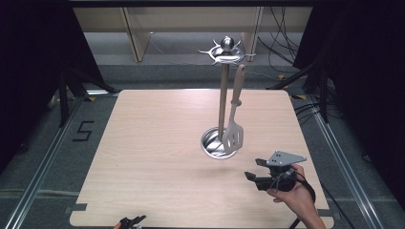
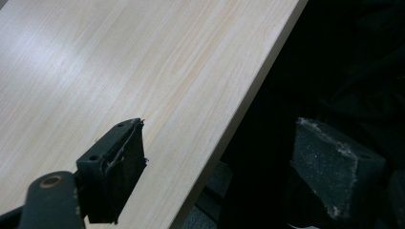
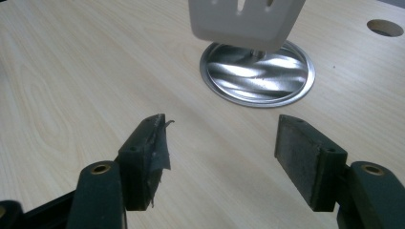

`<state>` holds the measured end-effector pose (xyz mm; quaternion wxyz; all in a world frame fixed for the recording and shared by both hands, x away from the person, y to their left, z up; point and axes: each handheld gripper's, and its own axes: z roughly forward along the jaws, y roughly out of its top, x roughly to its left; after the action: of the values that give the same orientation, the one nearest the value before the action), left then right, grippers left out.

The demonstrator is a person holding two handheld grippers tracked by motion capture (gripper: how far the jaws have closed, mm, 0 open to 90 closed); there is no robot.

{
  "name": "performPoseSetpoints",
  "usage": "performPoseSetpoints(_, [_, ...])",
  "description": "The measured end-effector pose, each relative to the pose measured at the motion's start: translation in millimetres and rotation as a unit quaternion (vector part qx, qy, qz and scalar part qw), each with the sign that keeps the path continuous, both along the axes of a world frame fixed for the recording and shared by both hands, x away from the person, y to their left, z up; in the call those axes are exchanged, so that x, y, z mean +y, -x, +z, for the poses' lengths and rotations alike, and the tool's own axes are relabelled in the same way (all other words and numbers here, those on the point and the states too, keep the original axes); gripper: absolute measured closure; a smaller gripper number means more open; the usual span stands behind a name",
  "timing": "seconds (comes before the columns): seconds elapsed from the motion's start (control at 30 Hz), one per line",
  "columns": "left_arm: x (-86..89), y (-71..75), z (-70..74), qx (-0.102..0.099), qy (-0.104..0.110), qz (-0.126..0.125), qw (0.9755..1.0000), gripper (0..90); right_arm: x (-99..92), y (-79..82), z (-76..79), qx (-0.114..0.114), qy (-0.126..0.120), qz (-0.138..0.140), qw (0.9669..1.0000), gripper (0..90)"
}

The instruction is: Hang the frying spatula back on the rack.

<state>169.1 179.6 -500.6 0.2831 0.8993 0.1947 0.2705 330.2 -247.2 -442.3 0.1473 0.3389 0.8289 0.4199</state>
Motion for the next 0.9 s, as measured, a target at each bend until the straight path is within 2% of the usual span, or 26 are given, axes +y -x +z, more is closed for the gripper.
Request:
performPoseSetpoints(0.03, [0.0,0.0,0.1,0.0,0.0,0.0,1.0,17.8,-1.3,0.3,-1.7,-0.006,0.002,0.004,1.0,34.7])
performPoseSetpoints(0.17, [0.0,0.1,0.3,0.0,0.0,0.0,1.0,17.8,-1.6,3.8,-5.0,-0.005,-0.003,-0.002,1.0,34.0])
performPoseSetpoints(0.2, [0.1,0.1,0.4,0.0,0.0,0.0,1.0,17.8,-3.8,3.6,-7.1,-0.013,0.0,0.009,0.9999,33.7])
performPoseSetpoints(0.23, [0.1,0.1,0.4,0.0,0.0,0.0,1.0,17.8,-3.8,3.6,-7.1,-0.013,0.0,0.009,0.9999,33.7])
performPoseSetpoints(0.27, [0.1,0.1,0.3,0.0,0.0,0.0,1.0,17.8,-2.5,6.9,-8.4,-0.001,-0.007,0.0,1.0,33.4])
performPoseSetpoints(0.4, [0.0,0.1,0.4,0.0,0.0,0.0,1.0,17.8,-5.4,9.3,-13.7,-0.01,-0.004,0.008,0.9999,33.1])
performPoseSetpoints(0.5, [-0.3,0.3,-0.3,-0.003,-0.003,0.002,1.0,17.8,-5.8,17.4,-18.2,0.01,-0.012,-0.001,0.9999,32.6])
performPoseSetpoints(0.6, [-0.4,0.2,-0.1,-0.002,-0.003,0.002,1.0,17.8,-7.6,18.1,-20.7,0.004,-0.006,0.005,1.0,32.1])
performPoseSetpoints(0.63, [-0.3,0.2,-0.1,-0.002,-0.003,0.002,1.0,17.8,-7.4,22.6,-22.9,0.017,-0.012,-0.002,0.9998,31.7])
performPoseSetpoints(0.73, [0.0,-0.1,0.2,0.002,-0.004,0.0,1.0,17.8,-9.7,23.6,-25.0,0.011,-0.008,0.002,0.9999,31.4])
performPoseSetpoints(0.77, [0.0,-0.1,0.2,0.002,-0.003,0.0,1.0,17.8,-9.7,24.4,-26.8,0.018,-0.015,0.007,0.9997,31.2])
performPoseSetpoints(0.8, [0.0,-0.1,0.2,0.002,-0.003,0.0,1.0,17.8,-10.6,25.6,-27.6,0.009,-0.011,0.003,0.9999,31.0])
performPoseSetpoints(0.83, [0.0,-0.1,0.2,0.002,-0.003,0.0,1.0,17.8,-10.9,27.4,-28.2,0.015,-0.011,0.001,0.9998,30.9])
performPoseSetpoints(0.87, [0.1,-0.1,0.2,0.002,-0.004,0.0,1.0,17.8,-12.0,27.7,-29.0,0.011,-0.007,0.004,0.9999,30.8])
performPoseSetpoints(0.9, [0.0,-0.1,0.2,0.002,-0.004,0.0,1.0,17.8,-11.9,31.4,-30.0,0.02,-0.013,-0.002,0.9997,30.6])
